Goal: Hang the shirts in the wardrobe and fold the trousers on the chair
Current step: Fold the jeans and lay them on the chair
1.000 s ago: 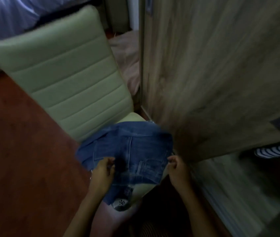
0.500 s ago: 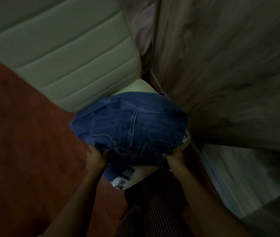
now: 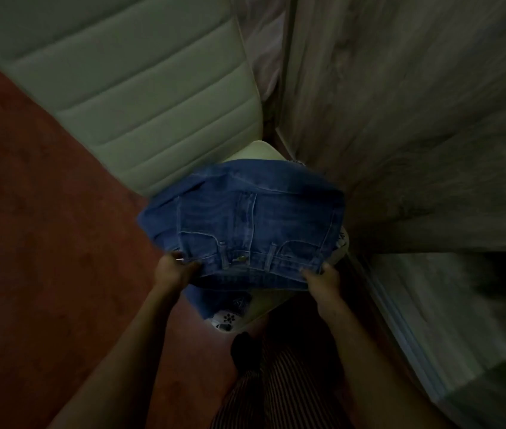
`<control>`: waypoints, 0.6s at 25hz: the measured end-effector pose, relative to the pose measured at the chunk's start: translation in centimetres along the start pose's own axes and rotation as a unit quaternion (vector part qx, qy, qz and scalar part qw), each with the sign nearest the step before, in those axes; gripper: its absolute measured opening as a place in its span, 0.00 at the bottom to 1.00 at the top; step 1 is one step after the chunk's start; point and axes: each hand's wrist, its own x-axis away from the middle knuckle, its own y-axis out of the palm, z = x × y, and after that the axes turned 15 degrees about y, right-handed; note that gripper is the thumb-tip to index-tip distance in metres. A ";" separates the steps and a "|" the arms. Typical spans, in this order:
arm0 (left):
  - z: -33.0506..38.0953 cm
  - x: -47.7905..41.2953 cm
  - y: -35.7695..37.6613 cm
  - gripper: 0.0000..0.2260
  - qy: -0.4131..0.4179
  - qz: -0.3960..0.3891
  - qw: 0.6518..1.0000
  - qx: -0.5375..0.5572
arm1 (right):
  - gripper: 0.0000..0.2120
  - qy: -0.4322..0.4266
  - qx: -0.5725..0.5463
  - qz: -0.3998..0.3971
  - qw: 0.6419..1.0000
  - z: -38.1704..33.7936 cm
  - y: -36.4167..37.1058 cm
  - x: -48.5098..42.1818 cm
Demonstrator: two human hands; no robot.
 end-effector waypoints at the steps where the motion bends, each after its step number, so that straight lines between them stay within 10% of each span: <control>1: 0.7 0.5 -0.4 0.09 0.008 -0.013 1.000 0.022 | 0.15 -0.055 -0.005 0.022 0.998 -0.6 -0.5 1.4; 6: 5.4 6.5 -2.4 0.22 0.081 -0.001 0.992 0.097 | 0.12 -0.316 -0.005 0.053 0.947 -7.6 -3.9 11.1; 11: 12.0 13.0 -7.6 0.09 0.155 -0.231 0.960 -0.005 | 0.09 -0.552 0.101 0.010 0.827 -17.0 -7.0 22.0; 15: 18.8 13.8 -12.2 0.30 0.342 -0.070 0.936 -0.037 | 0.09 -0.656 0.186 -0.021 0.731 -21.8 -7.8 30.6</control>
